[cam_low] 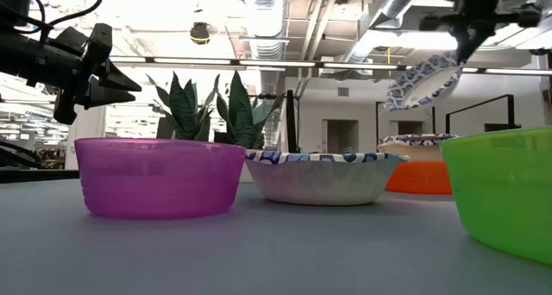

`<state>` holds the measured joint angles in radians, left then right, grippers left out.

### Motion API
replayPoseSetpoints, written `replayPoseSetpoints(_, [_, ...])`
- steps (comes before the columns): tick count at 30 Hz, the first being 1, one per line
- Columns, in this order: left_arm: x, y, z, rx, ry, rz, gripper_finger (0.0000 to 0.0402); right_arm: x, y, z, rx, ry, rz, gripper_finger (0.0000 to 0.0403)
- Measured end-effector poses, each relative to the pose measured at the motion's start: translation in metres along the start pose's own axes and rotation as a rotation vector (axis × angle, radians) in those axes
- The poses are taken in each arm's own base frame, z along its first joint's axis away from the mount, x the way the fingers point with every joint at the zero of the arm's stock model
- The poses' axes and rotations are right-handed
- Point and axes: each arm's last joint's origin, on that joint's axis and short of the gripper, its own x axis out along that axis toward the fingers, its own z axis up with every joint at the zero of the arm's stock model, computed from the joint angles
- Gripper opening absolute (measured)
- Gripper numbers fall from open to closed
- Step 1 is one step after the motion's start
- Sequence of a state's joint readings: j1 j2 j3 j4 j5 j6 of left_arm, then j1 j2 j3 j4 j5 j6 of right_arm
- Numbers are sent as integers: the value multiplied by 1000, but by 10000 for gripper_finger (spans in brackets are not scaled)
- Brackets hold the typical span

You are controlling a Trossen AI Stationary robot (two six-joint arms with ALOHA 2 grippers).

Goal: Place and stack bowls onto a shelf
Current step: Stack the white patterned bowl on the white patterned bowl on the shelf

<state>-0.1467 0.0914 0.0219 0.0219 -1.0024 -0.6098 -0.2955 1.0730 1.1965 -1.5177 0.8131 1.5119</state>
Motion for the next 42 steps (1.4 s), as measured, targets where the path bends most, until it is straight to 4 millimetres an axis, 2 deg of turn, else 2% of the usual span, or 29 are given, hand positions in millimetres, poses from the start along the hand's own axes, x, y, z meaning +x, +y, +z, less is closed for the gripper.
replayPoseSetpoints(5, [0, 0, 0, -3, 0, 0, 98, 3, -10, -12, 180, -1, 118, 21])
replayPoseSetpoints(11, [0, 0, 0, -7, 0, 0, 98, 21, -5, -32, 339, 14, 148, 21])
replayPoseSetpoints(19, [0, 0, 0, -27, 0, 0, 98, 33, 4, -45, 509, 31, 181, 21])
replayPoseSetpoints(24, [0, 0, 0, -27, 0, 0, 98, 37, 3, -50, 540, 55, 169, 21])
replayPoseSetpoints(33, [0, 0, 0, -30, -4, 7, 98, 59, -1, -71, 575, 93, 124, 22])
replayPoseSetpoints(42, [0, 0, 0, -32, -5, 8, 98, 67, -2, -68, 608, 100, 103, 57])
